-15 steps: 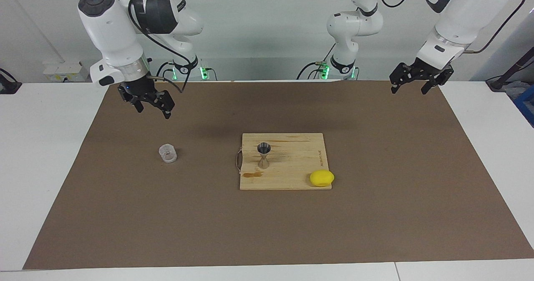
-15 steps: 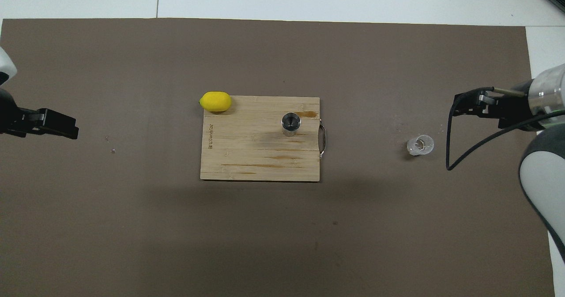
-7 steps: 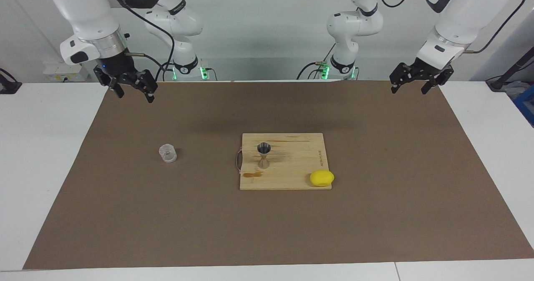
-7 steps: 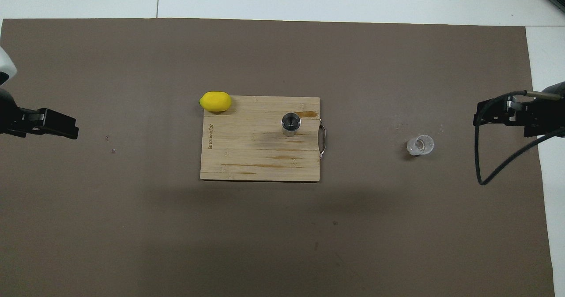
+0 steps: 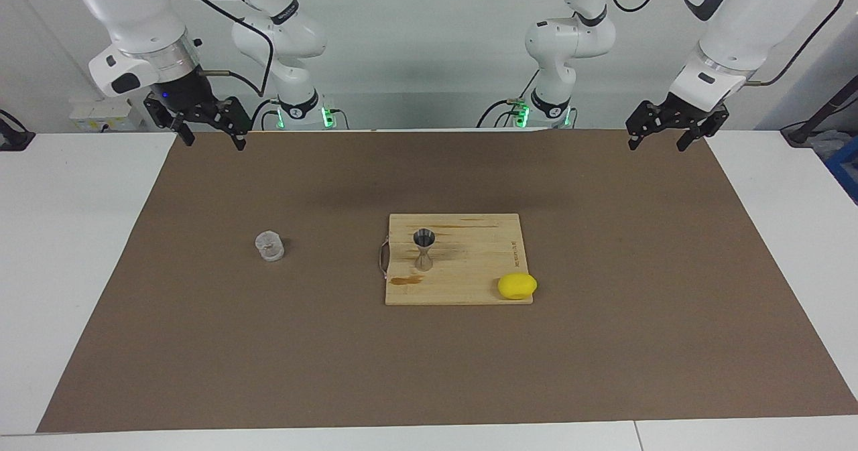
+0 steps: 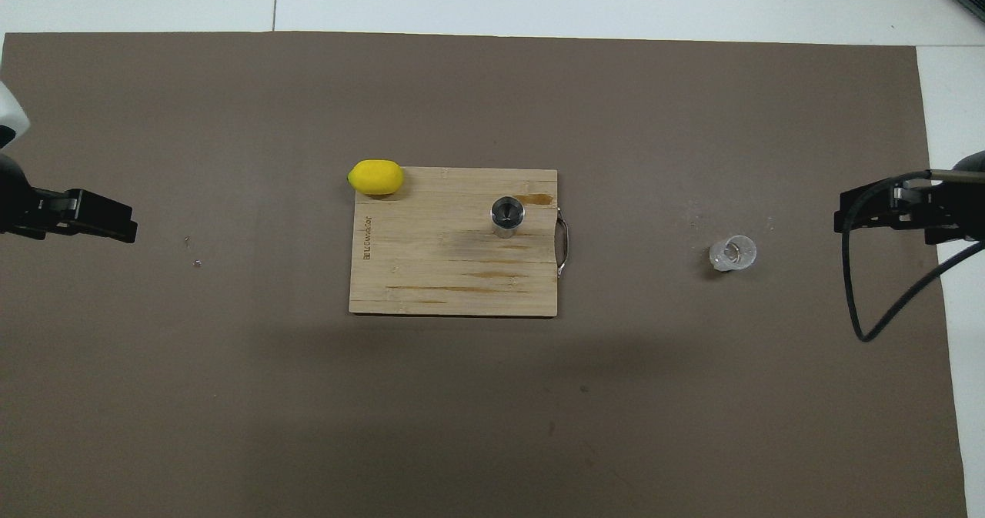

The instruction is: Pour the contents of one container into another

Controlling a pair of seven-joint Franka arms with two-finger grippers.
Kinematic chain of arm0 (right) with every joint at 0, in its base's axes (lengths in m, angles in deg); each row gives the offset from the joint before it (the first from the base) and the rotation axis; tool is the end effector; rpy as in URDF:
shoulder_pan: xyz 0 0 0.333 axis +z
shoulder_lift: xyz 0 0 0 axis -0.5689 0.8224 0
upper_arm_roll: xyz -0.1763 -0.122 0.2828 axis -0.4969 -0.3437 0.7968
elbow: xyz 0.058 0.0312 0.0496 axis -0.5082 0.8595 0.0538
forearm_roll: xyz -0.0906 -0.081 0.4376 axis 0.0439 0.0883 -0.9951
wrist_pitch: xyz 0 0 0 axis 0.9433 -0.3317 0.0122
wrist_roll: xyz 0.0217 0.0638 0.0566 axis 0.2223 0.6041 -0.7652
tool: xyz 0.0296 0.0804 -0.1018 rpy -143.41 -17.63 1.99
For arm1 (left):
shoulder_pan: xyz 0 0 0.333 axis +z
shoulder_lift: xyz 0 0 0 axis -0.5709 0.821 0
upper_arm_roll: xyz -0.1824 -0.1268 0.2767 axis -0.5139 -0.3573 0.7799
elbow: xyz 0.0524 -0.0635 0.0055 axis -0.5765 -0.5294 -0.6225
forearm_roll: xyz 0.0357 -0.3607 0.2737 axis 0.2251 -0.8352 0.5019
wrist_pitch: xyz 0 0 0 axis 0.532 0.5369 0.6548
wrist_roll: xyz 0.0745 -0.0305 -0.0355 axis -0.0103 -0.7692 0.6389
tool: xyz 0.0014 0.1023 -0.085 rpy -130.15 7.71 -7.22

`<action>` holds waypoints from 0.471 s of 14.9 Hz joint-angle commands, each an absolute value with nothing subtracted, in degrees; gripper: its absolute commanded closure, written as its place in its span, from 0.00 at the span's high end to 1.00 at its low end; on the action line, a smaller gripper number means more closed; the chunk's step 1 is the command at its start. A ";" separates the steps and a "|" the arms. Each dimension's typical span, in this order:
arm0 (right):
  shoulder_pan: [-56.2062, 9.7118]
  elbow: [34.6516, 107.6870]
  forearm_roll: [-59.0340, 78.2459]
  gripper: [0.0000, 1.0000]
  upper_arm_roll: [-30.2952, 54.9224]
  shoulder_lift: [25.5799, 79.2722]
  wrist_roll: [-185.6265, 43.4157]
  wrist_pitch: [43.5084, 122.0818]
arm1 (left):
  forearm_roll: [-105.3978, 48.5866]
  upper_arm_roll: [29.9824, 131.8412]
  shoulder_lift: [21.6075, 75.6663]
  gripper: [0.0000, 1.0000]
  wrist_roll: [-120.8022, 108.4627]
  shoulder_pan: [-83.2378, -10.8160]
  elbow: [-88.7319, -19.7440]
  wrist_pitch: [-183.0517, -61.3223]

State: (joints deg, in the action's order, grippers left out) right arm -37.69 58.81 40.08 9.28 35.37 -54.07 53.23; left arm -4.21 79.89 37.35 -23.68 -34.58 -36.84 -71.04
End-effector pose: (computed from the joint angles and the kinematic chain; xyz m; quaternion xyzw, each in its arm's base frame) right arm 0.6009 0.0130 0.6425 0.9976 -0.0680 -0.0143 0.0014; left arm 0.5998 -0.0430 0.6314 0.9982 -0.0515 -0.0286 0.0077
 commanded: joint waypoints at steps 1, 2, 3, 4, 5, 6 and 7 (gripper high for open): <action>-37.49 55.24 42.56 1.00 10.30 37.69 -55.55 51.51 | -3.62 79.46 35.94 1.00 -23.81 -34.02 -38.12 -71.52; -36.96 52.87 43.35 1.00 10.73 39.27 -55.03 50.46 | -3.62 79.46 35.94 1.00 -23.81 -34.02 -38.20 -71.52; -36.00 52.41 43.71 1.00 10.74 39.54 -54.67 50.19 | -3.62 79.46 35.94 1.00 -23.81 -34.02 -38.12 -71.43; -35.82 52.41 43.62 1.00 10.74 39.55 -54.15 50.19 | -3.62 79.46 35.94 1.00 -23.81 -34.02 -38.12 -71.43; -35.73 52.67 43.45 1.00 10.91 39.63 -52.75 50.27 | -3.62 79.46 35.94 1.00 -23.81 -34.02 -38.20 -71.52; -35.64 53.28 43.27 1.00 11.00 39.55 -50.56 50.71 | -3.62 79.46 35.94 1.00 -23.81 -34.02 -38.12 -71.52; -35.64 53.46 43.10 1.00 11.00 39.46 -49.41 50.71 | -3.62 79.46 35.94 1.00 -23.81 -34.02 -38.12 -71.52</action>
